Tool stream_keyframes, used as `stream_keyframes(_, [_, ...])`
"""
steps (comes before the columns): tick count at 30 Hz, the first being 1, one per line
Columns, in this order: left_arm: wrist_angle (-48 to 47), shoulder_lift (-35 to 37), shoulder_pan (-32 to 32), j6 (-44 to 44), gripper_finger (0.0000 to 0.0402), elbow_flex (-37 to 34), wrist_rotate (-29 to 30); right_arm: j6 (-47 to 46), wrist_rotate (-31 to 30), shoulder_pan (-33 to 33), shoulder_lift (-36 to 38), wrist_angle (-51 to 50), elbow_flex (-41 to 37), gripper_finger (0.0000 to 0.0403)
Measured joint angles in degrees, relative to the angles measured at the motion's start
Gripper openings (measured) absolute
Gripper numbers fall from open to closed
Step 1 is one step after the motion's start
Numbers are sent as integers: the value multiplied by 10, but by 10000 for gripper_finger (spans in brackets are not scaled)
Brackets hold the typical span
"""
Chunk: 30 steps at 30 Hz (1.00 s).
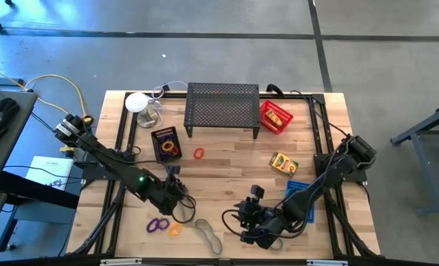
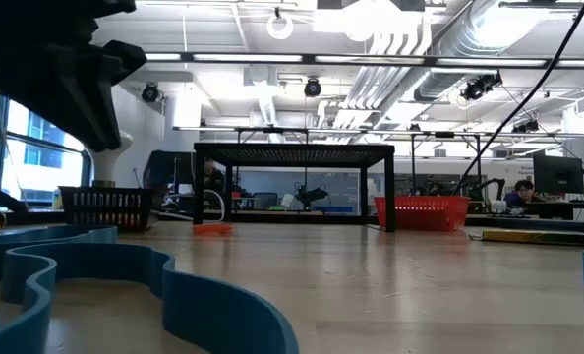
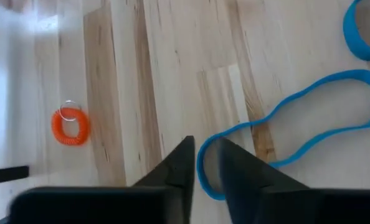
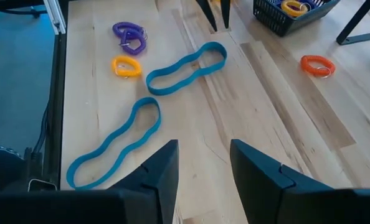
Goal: Pick & Place Office Desk Supplies
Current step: Put the blue rubber band into the blue basket
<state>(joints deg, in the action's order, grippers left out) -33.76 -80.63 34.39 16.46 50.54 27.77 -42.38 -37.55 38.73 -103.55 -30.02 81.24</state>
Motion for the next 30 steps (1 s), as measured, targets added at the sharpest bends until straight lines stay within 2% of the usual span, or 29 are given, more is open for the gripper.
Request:
stream_keyframes(5, [-1, -4, -3, 9, 124, -22, -5, 1, 4, 0, 0, 46, -33, 133])
stream_keyframes(8, [-2, -6, -11, 10, 138, -34, -21, 1, 12, 0, 0, 75, -56, 133])
stream_keyframes(11, [5, -12, -30, 10, 140, -42, -45, 1, 33, -1, 0, 107, -77, 133])
stream_keyframes(21, [31, -59, -88, -1, 140, -51, -120, 6, 36, -1, 0, 128, -89, 133])
stream_keyframes(27, [40, -89, -109, -1, 139, -50, -134, 18, 36, -1, 0, 129, -89, 133])
stream_keyframes(30, [39, -100, -120, 17, 120, -49, -150, 21, 36, -1, 0, 132, -89, 133])
